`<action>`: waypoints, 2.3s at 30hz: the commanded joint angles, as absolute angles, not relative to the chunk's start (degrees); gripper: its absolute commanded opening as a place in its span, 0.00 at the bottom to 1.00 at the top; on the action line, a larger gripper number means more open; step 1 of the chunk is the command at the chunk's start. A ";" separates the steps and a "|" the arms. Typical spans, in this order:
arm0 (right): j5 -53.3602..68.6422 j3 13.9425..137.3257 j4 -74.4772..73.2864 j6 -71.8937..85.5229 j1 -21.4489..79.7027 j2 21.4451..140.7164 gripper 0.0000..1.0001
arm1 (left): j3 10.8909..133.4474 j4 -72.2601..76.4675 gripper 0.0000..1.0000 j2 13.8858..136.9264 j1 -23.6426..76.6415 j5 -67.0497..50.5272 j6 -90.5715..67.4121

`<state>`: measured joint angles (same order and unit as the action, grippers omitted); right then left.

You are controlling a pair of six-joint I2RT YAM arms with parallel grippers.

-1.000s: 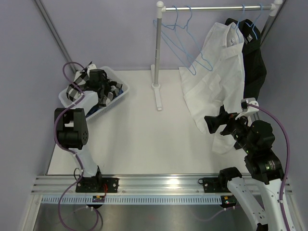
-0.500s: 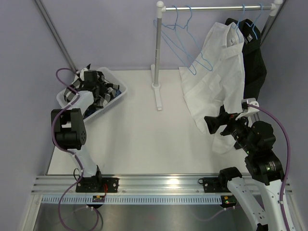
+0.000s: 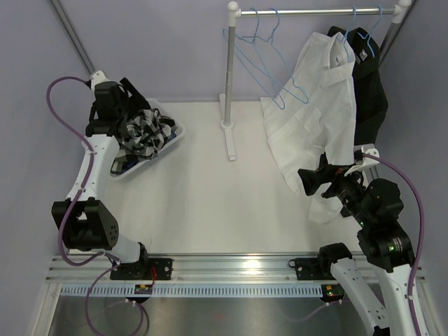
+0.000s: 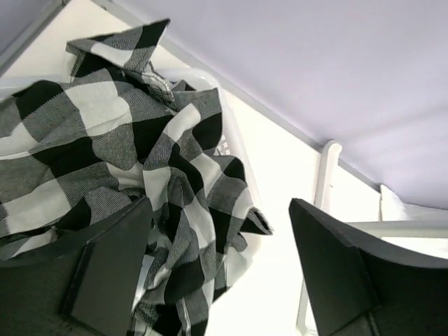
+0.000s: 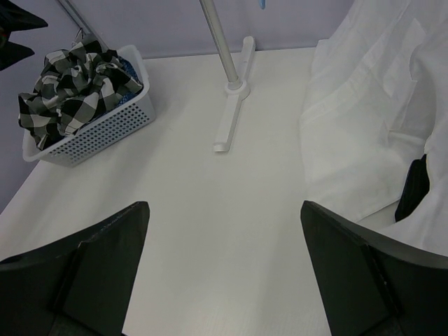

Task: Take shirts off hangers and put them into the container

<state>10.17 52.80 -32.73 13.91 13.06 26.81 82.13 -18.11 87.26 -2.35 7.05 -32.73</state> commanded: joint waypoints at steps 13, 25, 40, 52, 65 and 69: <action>9.94 53.44 -31.38 13.97 13.01 25.31 0.99 | 70.32 -23.81 0.88 65.78 -2.81 10.19 -27.69; 5.10 60.63 -36.56 15.91 13.01 24.43 1.00 | 66.62 -37.70 0.99 37.46 -2.73 3.09 -16.97; -7.13 67.78 -48.87 9.41 13.09 15.92 0.99 | 65.21 -53.08 0.99 15.22 8.52 7.80 -12.66; -8.79 61.70 -43.42 8.26 13.01 7.03 0.99 | 59.50 -56.25 0.99 8.09 10.90 13.97 -13.18; -6.86 60.12 -41.40 8.17 13.01 8.00 1.00 | 59.24 -56.16 0.99 9.23 11.25 13.27 -12.83; -6.15 59.59 -40.87 8.17 13.01 8.09 1.00 | 59.24 -56.25 0.99 9.49 11.25 13.18 -12.83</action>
<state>-6.87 59.92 -43.68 9.15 13.06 7.40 59.24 -57.45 8.95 10.96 12.64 -13.89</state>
